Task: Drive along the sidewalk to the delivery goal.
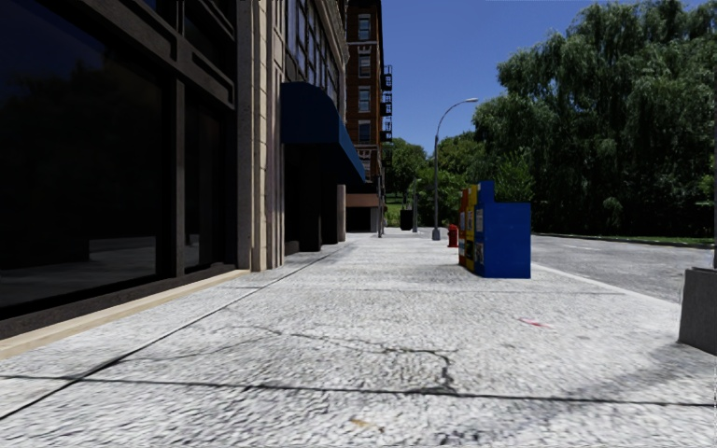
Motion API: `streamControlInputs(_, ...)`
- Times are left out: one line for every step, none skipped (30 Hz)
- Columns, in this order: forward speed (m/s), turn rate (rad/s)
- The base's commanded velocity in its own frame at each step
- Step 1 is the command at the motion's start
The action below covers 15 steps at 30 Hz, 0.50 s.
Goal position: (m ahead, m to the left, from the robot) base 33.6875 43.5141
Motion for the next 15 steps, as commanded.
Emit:
streamControlInputs(2.00,0.00)
streamControlInputs(2.00,0.00)
streamControlInputs(2.00,0.00)
streamControlInputs(2.00,0.00)
streamControlInputs(2.00,0.00)
streamControlInputs(2.00,0.00)
streamControlInputs(2.00,0.00)
streamControlInputs(2.00,0.00)
streamControlInputs(2.00,0.00)
streamControlInputs(2.00,0.00)
streamControlInputs(2.00,0.00)
streamControlInputs(2.00,0.00)
streamControlInputs(2.00,0.00)
streamControlInputs(2.00,0.00)
streamControlInputs(2.00,0.00)
